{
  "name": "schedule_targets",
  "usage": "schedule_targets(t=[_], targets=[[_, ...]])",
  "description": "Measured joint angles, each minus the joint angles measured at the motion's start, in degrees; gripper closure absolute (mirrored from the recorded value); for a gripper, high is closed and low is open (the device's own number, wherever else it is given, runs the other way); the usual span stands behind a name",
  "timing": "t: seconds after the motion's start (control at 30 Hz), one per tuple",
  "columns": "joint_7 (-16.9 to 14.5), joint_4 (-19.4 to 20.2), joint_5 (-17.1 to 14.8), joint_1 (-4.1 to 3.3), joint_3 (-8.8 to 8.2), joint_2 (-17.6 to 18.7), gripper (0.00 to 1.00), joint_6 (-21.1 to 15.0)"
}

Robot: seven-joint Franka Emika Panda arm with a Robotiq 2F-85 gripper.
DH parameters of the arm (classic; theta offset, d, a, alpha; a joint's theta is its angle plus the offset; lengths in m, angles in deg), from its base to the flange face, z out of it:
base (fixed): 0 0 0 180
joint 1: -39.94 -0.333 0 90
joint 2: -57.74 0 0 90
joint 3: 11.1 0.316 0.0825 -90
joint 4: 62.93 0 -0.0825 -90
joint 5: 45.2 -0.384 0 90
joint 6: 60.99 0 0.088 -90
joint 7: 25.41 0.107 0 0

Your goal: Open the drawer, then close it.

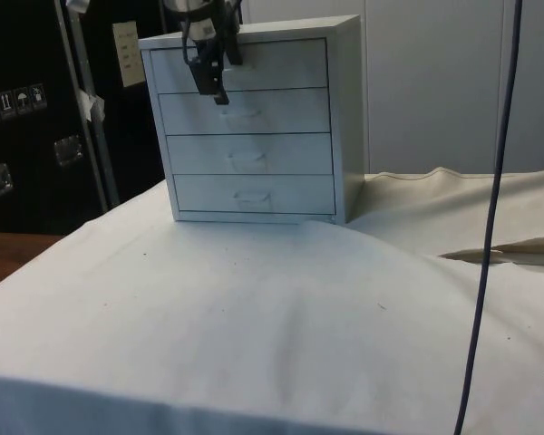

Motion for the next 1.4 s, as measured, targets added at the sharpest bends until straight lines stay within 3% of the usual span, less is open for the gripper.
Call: schedule_targets(t=[0.37, 0.5, 0.67, 0.73, 0.9, 0.93, 0.97, 1.2, 1.4], targets=[[2.5, 0.3, 1.3, -0.46, 0.11, 0.1, 0.01, 0.0], [3.4, 0.5, 1.9, -0.63, 0.11, 0.1, 0.22, 0.0], [4.0, 0.4, 3.0, -0.69, -0.06, -0.1, 0.56, 0.2], [4.1, 0.4, 3.3, -0.69, -0.06, -0.2, 0.60, 0.3], [4.5, 0.4, 4.1, -0.69, -0.06, -0.3, 0.82, 0.5], [4.5, 0.5, 4.1, -0.69, 0.00, -0.3, 0.87, 0.4], [4.7, 0.4, 4.5, -0.69, 0.06, -0.3, 0.98, 0.5], [4.8, 0.3, 4.7, -0.74, 0.11, -0.2, 1.00, 0.6], [5.9, -0.5, 4.9, -1.20, 1.60, -0.2, 1.00, 2.3]])
